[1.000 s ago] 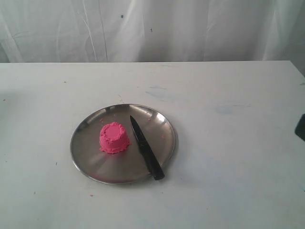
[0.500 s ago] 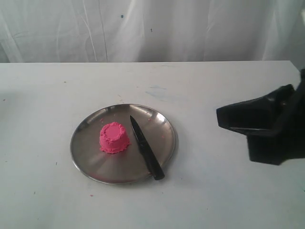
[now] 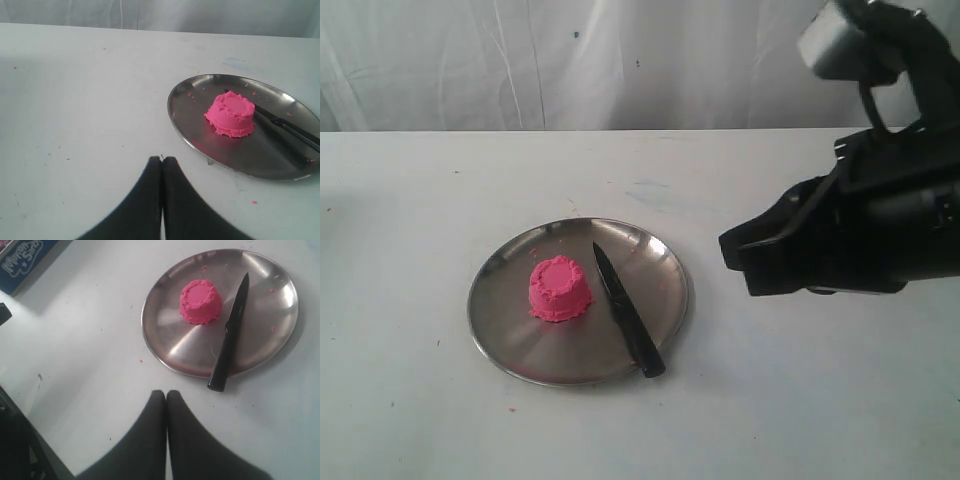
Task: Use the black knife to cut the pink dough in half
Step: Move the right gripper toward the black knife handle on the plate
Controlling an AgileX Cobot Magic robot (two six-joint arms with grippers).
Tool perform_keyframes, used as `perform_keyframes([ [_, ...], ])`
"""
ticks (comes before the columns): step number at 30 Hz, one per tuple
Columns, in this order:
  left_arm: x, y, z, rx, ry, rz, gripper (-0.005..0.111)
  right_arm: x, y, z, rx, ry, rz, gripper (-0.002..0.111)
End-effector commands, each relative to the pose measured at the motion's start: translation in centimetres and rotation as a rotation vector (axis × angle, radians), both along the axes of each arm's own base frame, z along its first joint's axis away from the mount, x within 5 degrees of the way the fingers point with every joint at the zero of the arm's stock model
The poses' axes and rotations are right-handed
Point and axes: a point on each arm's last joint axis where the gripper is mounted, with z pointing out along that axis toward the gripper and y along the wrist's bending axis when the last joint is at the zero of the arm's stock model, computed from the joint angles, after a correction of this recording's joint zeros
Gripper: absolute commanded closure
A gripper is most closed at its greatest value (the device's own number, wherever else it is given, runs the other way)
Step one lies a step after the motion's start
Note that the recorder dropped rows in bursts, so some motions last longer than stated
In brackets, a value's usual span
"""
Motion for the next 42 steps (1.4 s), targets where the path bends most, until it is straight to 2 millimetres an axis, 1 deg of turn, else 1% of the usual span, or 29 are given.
perform_keyframes([
  [1,0.0,0.0,-0.2,-0.001,0.012,-0.006,0.107,0.9,0.6,-0.7,-0.032,0.017,0.02,0.108],
  [8,0.0,0.0,-0.2,-0.001,0.012,-0.006,0.107,2.3,1.6,-2.1,-0.066,0.031,0.06,0.107],
  [10,0.0,0.0,-0.2,-0.001,0.012,-0.006,0.107,2.8,2.0,-2.5,-0.039,0.05,0.077,0.104],
  [14,0.0,0.0,-0.2,-0.001,0.012,-0.006,0.107,4.5,2.5,-4.1,-0.037,0.085,0.105,0.095],
  [17,0.0,0.0,-0.2,-0.001,0.012,-0.006,0.107,5.9,2.4,-5.3,-0.056,0.105,0.08,0.093],
  [20,0.0,0.0,-0.2,-0.001,0.012,-0.006,0.107,7.0,2.0,-6.4,-0.086,0.117,0.072,0.093],
  [24,0.0,0.0,-0.2,-0.001,0.012,-0.006,0.107,7.9,1.7,-7.5,-0.104,0.132,0.087,0.093],
  [29,0.0,0.0,-0.2,-0.001,0.012,-0.006,0.107,8.9,2.2,-9.1,-0.072,0.172,0.131,0.092],
  [31,0.0,0.0,-0.2,-0.001,0.012,-0.006,0.107,9.3,2.3,-9.7,-0.069,0.183,0.137,0.089],
  [36,0.0,0.0,-0.2,-0.001,0.012,-0.006,0.107,10.3,2.4,-11.5,-0.07,0.23,0.132,0.072],
  [39,0.0,0.0,-0.2,-0.001,0.012,-0.006,0.107,10.8,2.4,-12.5,-0.068,0.253,0.129,0.068],
  [42,0.0,0.0,-0.2,-0.001,0.012,-0.006,0.107,11.6,2.7,-12.7,-0.066,0.254,0.147,0.068],
])
